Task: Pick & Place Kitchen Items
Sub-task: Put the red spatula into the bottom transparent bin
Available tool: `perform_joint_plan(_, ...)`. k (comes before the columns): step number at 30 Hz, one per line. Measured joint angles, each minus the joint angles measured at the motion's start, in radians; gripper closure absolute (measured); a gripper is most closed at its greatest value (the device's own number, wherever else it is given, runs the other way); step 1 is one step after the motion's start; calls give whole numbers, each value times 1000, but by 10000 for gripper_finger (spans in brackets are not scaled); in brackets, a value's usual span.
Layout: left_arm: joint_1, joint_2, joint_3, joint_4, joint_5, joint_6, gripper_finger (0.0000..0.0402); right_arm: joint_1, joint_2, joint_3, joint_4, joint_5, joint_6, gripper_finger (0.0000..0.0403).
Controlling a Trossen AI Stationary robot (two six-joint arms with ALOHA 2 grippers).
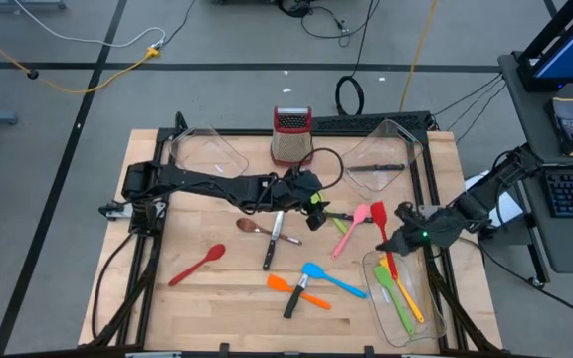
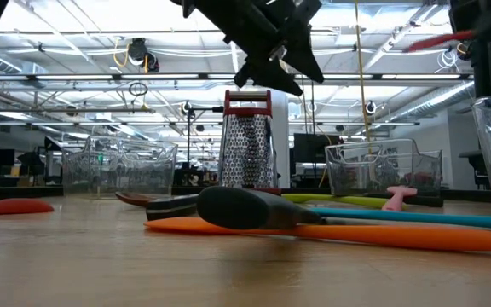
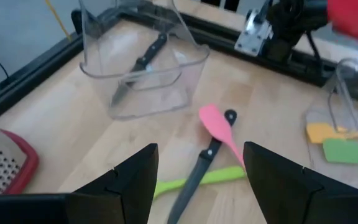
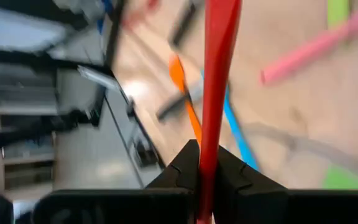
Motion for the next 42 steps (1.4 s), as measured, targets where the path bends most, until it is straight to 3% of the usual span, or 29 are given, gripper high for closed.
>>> perform_joint_plan(6, -6, -12, -24, 49, 59, 1, 160, 14, 42, 0, -11, -175, 92, 396)
perform_joint_plan(28, -129, -108, -36, -28, 69, 24, 160, 330, 159, 6, -10, -143, 412, 396)
perform_joint_plan(42, -218, -181, -46, -150, 67, 18, 160, 428, 287, 55, -20, -121, 519, 395)
